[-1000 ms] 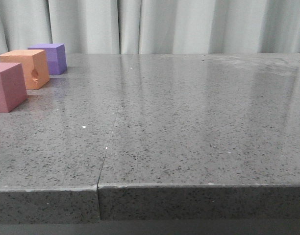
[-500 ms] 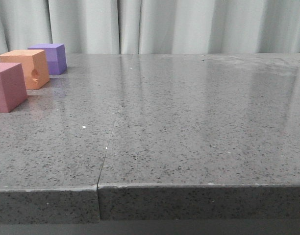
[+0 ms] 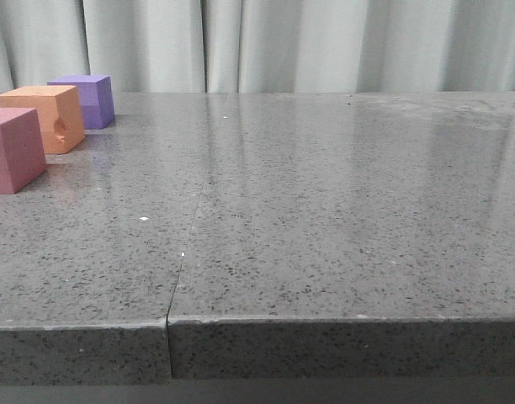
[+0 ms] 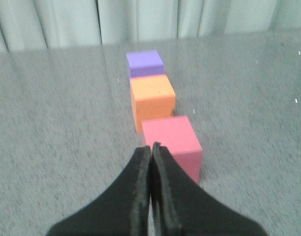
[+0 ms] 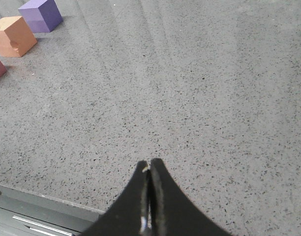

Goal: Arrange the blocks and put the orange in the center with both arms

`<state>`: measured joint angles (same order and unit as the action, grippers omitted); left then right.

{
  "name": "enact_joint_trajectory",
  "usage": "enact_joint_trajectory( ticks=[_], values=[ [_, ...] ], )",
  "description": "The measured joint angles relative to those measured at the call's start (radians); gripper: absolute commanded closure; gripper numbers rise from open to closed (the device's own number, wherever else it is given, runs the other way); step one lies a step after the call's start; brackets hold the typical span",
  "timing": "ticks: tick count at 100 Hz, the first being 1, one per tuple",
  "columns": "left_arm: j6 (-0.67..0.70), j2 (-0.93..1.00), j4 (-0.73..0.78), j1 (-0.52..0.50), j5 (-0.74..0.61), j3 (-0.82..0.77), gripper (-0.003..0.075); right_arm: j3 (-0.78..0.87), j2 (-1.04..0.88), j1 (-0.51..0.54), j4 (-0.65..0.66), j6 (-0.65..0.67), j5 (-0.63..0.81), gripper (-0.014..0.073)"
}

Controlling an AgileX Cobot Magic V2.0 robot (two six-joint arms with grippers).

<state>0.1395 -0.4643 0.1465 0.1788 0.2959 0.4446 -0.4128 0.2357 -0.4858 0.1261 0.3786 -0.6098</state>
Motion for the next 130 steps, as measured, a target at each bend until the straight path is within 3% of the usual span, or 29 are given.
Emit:
enact_joint_trajectory(
  ticks=[26,71,130],
  values=[
    [-0.035,0.124,-0.061,-0.101,-0.191,-0.168,0.0741,0.000,0.000,0.000,0.000,0.000,0.000,0.0661],
    [-0.038,0.402,-0.082,-0.213,-0.222,-0.442,0.0741,0.000,0.000,0.000,0.000,0.002,0.000,0.0661],
    [-0.043,0.469,-0.084,-0.227,-0.211,-0.446,0.0741,0.000,0.000,0.000,0.000,0.001,0.000,0.0661]
  ],
)
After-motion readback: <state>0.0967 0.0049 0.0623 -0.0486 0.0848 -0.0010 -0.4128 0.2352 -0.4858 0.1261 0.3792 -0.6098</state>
